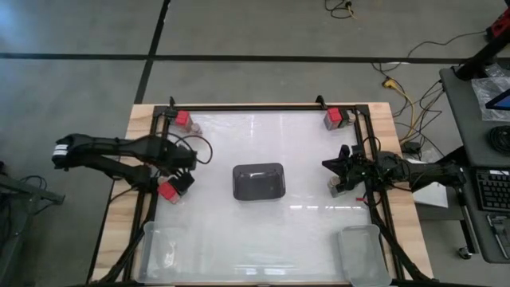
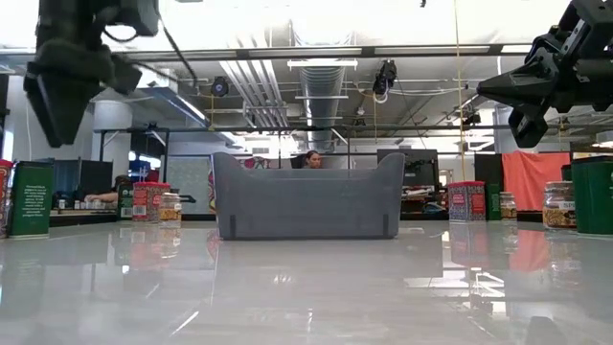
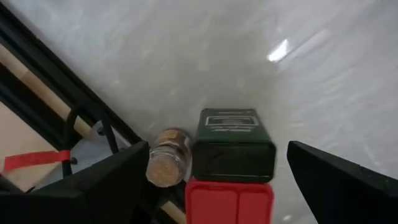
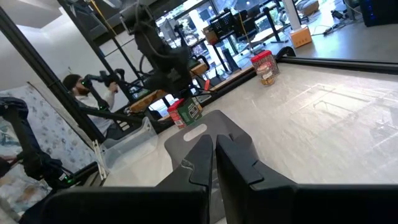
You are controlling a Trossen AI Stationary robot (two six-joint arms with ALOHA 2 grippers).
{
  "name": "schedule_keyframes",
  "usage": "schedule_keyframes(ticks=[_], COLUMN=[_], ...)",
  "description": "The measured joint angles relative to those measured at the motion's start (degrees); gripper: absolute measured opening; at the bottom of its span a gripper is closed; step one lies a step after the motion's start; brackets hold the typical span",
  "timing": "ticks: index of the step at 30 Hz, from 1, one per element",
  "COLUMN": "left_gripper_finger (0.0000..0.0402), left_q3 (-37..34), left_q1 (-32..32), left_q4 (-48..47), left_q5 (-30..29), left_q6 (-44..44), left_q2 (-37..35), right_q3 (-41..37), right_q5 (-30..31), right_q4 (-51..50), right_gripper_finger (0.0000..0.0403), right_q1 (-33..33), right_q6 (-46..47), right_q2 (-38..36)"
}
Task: Sort spices by type
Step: Put the black seasoning can into the black bin
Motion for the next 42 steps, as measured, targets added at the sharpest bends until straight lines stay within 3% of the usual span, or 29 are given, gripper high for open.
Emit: schedule_keyframes(ticks=[36,42], left_gripper_finger=[0.0366,0.0336], left_q3=[-1.9,-1.9], left_q1=[2.2,2.2], left_q4=[3.0,3.0], left_q5=[10.1,10.1], left_q6=[8.7,8.6], left_q2=[18.2,18.0], right_q3=[0.0,0.0], right_q5=[0.0,0.0], right_q4=[0.2,0.2], right_gripper_finger=[0.0013,0.0013], right_q1=[0.0,0.0], right_q6=[0.0,0.0], right_q2=[0.0,0.0])
